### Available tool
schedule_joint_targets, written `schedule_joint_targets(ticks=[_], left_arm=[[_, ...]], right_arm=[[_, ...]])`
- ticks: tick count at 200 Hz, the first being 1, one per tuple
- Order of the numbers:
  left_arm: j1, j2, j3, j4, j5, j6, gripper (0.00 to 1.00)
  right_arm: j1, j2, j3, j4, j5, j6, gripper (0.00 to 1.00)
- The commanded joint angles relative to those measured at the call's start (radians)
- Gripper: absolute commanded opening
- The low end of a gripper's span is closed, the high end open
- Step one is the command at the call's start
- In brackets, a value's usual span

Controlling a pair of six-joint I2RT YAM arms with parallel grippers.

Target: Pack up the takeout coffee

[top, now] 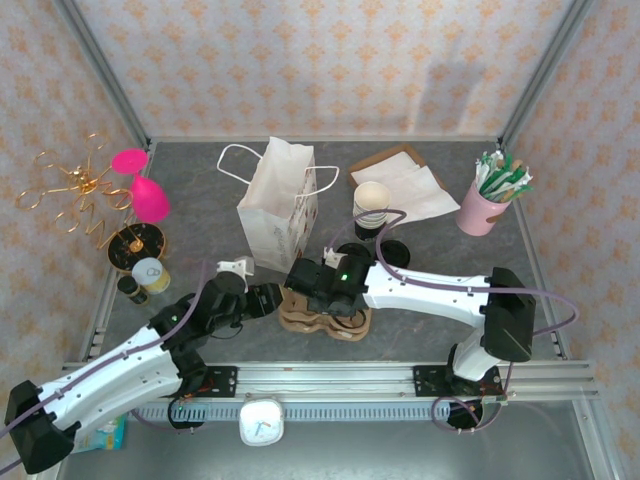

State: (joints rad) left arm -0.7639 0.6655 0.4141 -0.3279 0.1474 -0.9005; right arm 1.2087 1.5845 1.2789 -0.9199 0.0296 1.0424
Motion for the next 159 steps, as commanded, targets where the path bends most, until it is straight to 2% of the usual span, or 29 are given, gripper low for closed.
schedule_joint_targets(ticks=[1, 32, 91, 159], left_arm=[[0.008, 0.031, 0.021, 0.082, 0.075, -0.003, 0.45], [0.007, 0.065, 0.017, 0.087, 0.089, 0.012, 0.41], [0.007, 0.071, 0.029, 0.111, 0.107, 0.022, 0.23], [0.007, 0.056, 0.036, 0.099, 0.115, 0.048, 0.09]], right_arm=[[-0.005, -0.019, -0.013, -0.020, 0.033, -0.015, 0.43], [-0.006, -0.022, -0.015, -0.002, 0.030, -0.025, 0.43], [-0.008, -0.016, -0.030, 0.025, 0.009, -0.035, 0.43], [-0.011, -0.012, -0.039, 0.027, 0.001, -0.031, 0.46]])
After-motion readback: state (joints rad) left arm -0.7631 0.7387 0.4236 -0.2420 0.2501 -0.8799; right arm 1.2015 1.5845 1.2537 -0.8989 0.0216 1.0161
